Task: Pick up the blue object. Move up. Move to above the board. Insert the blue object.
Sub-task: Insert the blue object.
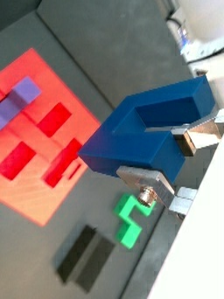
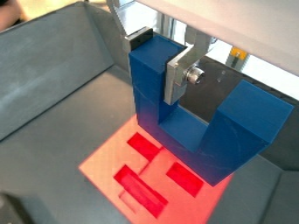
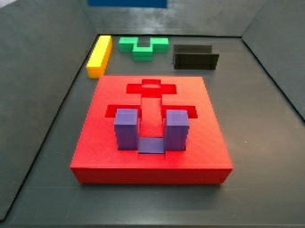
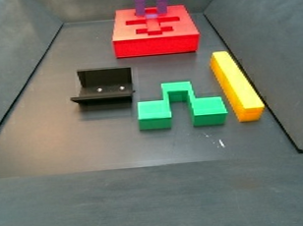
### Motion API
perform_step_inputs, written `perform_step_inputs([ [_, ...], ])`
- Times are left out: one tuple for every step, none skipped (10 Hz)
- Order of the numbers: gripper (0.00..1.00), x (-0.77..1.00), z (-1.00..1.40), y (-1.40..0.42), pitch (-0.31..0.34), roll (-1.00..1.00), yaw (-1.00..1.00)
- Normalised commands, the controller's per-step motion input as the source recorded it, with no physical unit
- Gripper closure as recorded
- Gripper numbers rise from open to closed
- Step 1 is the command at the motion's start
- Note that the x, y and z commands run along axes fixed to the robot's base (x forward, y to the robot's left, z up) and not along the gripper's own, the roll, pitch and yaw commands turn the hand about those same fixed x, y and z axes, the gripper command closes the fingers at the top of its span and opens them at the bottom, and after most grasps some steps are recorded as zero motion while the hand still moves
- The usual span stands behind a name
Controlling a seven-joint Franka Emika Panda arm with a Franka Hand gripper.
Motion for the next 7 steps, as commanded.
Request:
perform_step_inputs([
  [1.00, 0.40, -0.22, 0.00, -0.120, -0.31, -0.24],
  [1.00, 0.43, -0.25, 0.00, -0.100, -0.25, -0.19],
  [1.00, 0.45, -0.25, 0.12, -0.007, -0.07, -0.01],
  [1.00, 0.42, -0.24, 0.19, 0.000, 0.00, 0.00],
  [1.00, 0.34, -0.17, 0.21, 0.000, 0.10, 0.11],
  [1.00, 0.26, -0.15, 0.11, 0.000, 0.24, 0.15],
  [1.00, 0.21, -0.12, 0.09, 0.000, 0.33, 0.15],
])
